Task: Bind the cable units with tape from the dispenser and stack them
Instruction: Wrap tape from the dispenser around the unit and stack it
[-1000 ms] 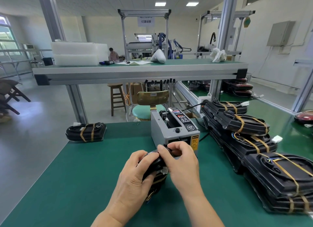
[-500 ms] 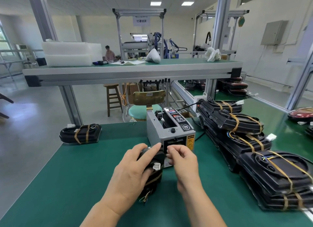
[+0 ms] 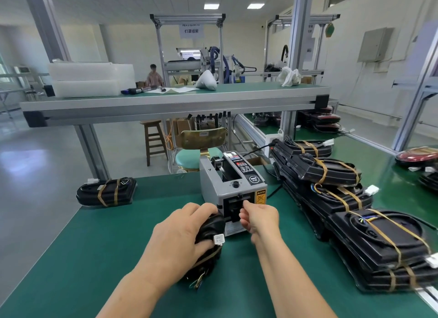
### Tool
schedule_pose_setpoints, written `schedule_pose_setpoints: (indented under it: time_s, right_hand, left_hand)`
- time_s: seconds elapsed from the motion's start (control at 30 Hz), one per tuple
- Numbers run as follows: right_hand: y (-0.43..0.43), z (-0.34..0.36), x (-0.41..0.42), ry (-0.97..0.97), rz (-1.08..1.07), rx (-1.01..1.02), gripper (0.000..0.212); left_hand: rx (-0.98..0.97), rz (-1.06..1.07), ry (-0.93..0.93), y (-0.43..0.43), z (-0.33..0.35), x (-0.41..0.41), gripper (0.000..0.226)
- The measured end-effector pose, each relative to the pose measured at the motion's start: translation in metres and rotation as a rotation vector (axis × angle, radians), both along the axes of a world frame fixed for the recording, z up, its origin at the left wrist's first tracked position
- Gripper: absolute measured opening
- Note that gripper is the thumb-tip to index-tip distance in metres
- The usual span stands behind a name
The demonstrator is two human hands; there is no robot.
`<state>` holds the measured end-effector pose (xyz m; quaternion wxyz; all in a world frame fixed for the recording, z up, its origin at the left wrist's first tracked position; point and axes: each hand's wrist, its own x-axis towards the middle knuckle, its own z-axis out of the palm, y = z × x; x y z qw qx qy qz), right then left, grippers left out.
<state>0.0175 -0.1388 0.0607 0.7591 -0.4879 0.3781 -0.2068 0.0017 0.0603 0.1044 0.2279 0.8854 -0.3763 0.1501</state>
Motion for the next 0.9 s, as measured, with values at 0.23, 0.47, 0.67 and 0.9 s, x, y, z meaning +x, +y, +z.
schedule_pose_setpoints:
  time_s: [0.23, 0.47, 0.67, 0.9]
  right_hand:
    - [0.002, 0.001, 0.008, 0.084, -0.018, -0.071, 0.021]
    - [0.011, 0.006, -0.004, 0.067, -0.04, -0.129, 0.017]
    - [0.038, 0.028, -0.048, -0.218, 0.155, -0.016, 0.016]
    - [0.065, 0.045, -0.069, -0.337, 0.422, 0.062, 0.011]
  left_hand:
    - [-0.217, -0.157, 0.012, 0.011, -0.011, -0.009, 0.056]
    - [-0.528, -0.15, 0.029, 0.007, -0.033, -0.016, 0.069]
    - [-0.522, -0.089, -0.007, 0.024, -0.032, -0.011, 0.065]
    - [-0.335, -0.074, 0.017, 0.042, -0.023, -0.009, 0.048]
